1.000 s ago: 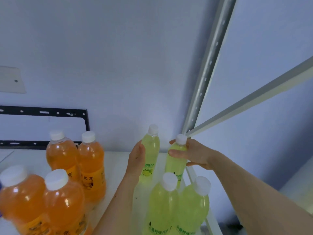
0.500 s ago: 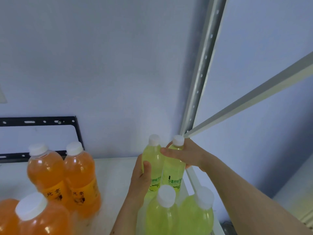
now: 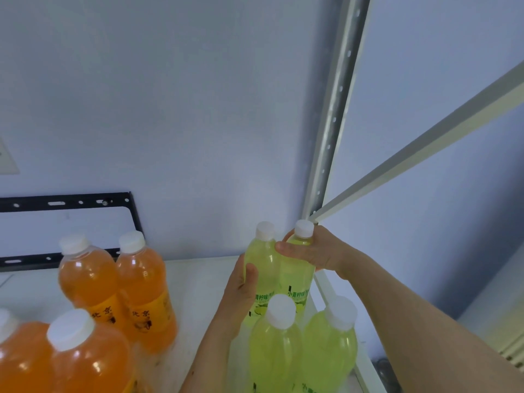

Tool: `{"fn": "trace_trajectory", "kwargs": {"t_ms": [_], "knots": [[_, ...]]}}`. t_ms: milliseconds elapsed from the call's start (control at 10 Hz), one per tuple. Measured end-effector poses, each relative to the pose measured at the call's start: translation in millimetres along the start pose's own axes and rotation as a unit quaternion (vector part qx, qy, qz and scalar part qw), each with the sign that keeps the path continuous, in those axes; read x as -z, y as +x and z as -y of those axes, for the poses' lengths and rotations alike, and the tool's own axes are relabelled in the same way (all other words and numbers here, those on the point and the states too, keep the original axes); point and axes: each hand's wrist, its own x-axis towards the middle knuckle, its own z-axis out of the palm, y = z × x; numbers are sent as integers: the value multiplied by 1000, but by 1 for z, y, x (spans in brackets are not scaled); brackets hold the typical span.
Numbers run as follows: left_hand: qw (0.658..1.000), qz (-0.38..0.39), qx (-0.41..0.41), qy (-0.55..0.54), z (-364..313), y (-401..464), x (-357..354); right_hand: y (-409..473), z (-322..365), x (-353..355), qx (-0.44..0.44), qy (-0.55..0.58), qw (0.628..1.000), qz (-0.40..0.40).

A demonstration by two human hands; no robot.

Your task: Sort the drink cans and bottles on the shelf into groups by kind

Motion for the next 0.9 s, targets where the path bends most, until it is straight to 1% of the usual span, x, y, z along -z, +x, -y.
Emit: {"fn": "trace_trajectory", "kwargs": {"t_ms": [200,300,500,600,700,800,900], "knots": [[1000,-8,16,17,5,0,4,-7,3,-3,-22,26,999,-1],[999,-14,20,23,6,0,5,-9,7,-1,-20,15,1000,-4],[999,-22,19,35,-6,-7,6,-13,17,5,-19,7,999,-38],[998,-38,16,53,-17,-10,4,-20,29,8,-9,-16,998,-53],[996,-59,21,61,-34,-14,1,-24,42,13,-37,-38,997,-58],[992,-98,19,79,-62,-27,0,-33,61,11,-46,-60,994,-75],[985,-140,-9,103,-89,-39,-4,-49,92,7,-51,-103,987,-111]]}}
